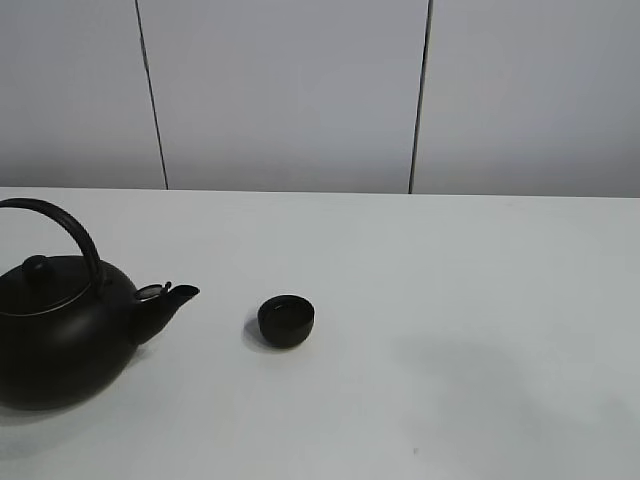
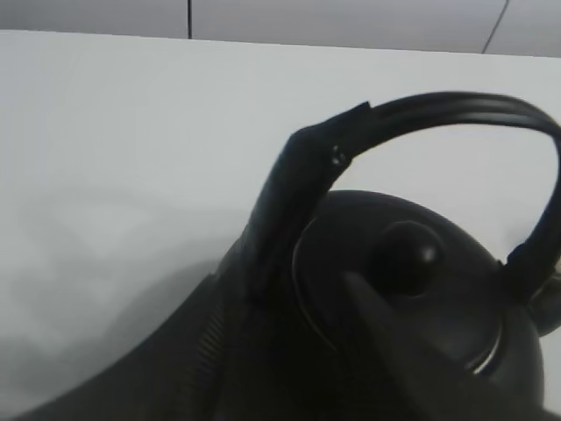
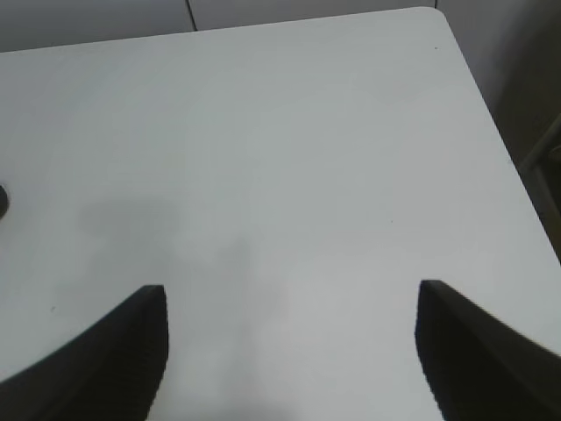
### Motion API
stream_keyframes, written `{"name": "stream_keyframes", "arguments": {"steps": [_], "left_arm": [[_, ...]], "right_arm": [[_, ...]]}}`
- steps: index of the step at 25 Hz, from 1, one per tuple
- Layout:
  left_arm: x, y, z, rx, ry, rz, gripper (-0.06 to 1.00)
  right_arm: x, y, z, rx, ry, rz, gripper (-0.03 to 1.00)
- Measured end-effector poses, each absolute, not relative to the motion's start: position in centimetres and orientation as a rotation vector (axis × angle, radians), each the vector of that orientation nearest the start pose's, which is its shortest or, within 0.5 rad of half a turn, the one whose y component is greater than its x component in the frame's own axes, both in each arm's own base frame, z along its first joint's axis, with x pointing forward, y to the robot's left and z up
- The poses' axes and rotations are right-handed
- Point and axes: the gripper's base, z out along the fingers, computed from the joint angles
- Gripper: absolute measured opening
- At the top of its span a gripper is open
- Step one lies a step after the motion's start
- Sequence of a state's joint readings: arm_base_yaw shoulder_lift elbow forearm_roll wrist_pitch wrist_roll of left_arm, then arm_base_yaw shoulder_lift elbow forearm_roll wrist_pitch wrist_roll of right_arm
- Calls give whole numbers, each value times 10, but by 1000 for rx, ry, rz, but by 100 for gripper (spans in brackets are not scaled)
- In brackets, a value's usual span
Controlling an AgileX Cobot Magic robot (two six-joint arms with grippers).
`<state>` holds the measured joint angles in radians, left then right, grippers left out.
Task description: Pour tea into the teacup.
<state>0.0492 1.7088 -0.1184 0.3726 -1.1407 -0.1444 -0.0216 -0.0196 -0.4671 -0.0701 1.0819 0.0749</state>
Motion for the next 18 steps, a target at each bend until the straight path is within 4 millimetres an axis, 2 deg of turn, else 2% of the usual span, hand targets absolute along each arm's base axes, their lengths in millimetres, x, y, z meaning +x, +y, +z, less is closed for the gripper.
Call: {"name": "stream_keyframes", "arguments": {"steps": [3, 10, 18], "left_arm": [[195, -18, 116, 132, 1948, -276, 29], [197, -7, 131, 6, 1868, -202, 29], [198, 1, 132, -90, 1856, -146, 29]], "right_arm": [[-5, -6, 267, 104, 2074, -52, 53], [-5, -6, 267, 104, 2074, -52, 53], [-5, -6, 267, 104, 2074, -52, 53]]}}
